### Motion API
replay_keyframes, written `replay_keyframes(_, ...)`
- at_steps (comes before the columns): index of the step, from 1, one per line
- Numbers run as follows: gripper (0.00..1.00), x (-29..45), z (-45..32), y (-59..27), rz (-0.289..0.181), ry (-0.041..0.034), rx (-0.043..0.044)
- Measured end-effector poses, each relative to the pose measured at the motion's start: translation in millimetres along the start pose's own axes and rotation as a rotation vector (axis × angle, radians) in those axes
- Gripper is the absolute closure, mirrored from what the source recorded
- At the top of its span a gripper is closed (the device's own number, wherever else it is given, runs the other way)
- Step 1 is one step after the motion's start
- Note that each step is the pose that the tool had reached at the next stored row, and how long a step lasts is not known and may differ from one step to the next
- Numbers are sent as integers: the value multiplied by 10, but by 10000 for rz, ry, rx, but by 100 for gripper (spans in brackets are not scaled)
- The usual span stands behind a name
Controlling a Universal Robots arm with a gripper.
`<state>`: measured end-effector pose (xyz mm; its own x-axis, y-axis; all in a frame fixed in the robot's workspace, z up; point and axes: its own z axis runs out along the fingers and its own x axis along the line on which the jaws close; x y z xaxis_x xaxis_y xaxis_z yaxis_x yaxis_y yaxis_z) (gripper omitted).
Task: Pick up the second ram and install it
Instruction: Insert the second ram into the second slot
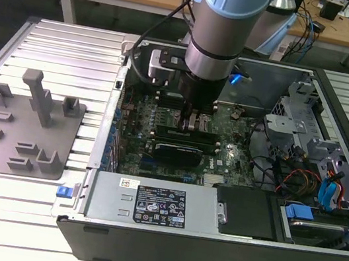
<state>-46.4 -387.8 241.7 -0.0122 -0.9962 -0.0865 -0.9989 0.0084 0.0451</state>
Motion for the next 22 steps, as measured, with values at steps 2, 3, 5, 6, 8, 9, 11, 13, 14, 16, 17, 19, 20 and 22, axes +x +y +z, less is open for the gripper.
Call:
replay_keyframes(2, 91, 0, 2, 0, -1, 27, 0)
replay_keyframes(3, 91, 0, 1, 0, -2, 29, 0)
replay_keyframes(5, 91, 0, 4, -3, 1, 32, 0)
replay_keyframes(6, 91, 0, 6, -4, 1, 29, 0)
replay_keyframes(8, 91, 2, 15, -5, 23, 29, 2)
replay_keyframes(9, 91, 2, 15, -5, 24, 28, 3)
replay_keyframes(11, 91, 7, 17, -8, 25, 28, 3)
replay_keyframes(13, 91, 14, 17, -8, 25, 28, 3)
replay_keyframes(14, 91, 15, 27, -9, 24, 28, 5)
replay_keyframes(16, 91, 15, 32, -9, 23, 28, 8)
replay_keyframes(17, 91, 15, 34, -9, 24, 28, 8)
replay_keyframes(19, 91, 14, 37, -10, 23, 15, 9)
replay_keyframes(20, 91, 10, 37, -9, 24, 12, 9)
replay_keyframes(22, 91, 11, 49, -9, 22, 12, 17)
